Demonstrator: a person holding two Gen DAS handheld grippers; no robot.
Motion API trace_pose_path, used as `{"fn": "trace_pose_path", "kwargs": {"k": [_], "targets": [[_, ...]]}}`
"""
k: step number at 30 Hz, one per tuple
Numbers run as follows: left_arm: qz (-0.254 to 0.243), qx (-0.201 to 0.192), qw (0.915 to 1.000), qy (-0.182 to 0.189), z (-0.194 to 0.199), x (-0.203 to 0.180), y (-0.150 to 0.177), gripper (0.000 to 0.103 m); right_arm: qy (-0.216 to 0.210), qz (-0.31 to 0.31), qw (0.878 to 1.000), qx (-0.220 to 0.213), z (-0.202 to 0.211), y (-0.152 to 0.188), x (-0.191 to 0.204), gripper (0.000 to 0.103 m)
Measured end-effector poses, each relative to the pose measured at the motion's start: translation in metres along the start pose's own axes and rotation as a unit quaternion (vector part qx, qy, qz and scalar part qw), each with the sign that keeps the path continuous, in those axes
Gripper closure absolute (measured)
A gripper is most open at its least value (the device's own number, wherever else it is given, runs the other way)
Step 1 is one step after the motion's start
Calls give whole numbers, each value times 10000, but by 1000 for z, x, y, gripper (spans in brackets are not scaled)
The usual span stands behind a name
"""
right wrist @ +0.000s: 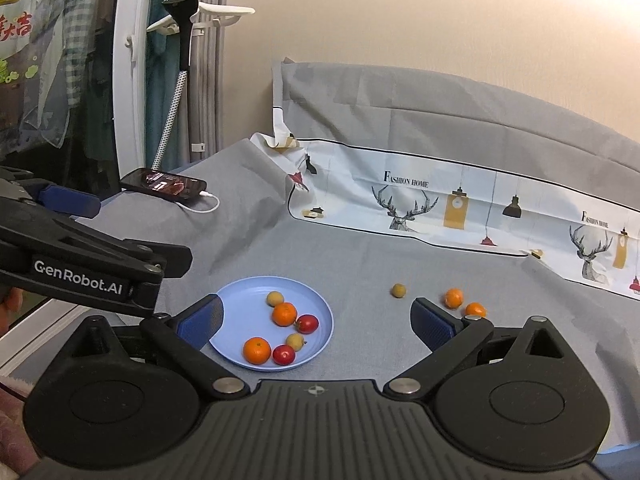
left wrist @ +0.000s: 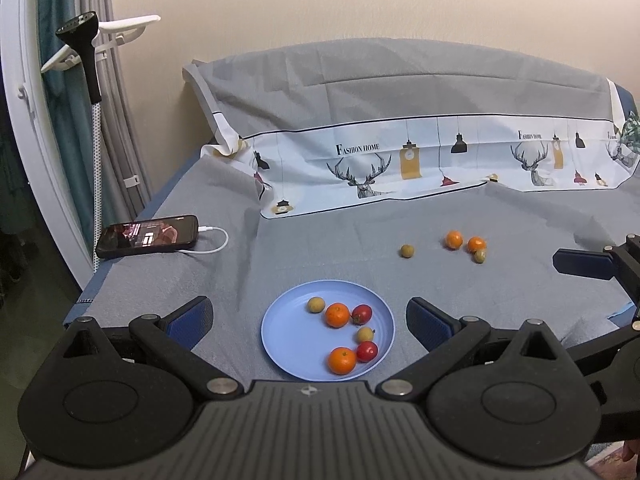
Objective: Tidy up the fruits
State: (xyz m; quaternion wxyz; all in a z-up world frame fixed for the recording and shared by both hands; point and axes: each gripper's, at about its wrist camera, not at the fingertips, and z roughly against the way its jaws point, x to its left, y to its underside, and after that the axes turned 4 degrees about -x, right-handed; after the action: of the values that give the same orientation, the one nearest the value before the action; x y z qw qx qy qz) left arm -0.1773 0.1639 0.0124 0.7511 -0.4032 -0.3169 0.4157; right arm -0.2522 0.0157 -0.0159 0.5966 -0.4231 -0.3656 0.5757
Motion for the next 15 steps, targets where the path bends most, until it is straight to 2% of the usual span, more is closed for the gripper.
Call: {"fn": "trace_pose_path", "kwargs": {"k": [15], "targets": [[-8,47,10000,16,-4,3,0,0,7,25,10000,37,-3,-1,2,3]]}}
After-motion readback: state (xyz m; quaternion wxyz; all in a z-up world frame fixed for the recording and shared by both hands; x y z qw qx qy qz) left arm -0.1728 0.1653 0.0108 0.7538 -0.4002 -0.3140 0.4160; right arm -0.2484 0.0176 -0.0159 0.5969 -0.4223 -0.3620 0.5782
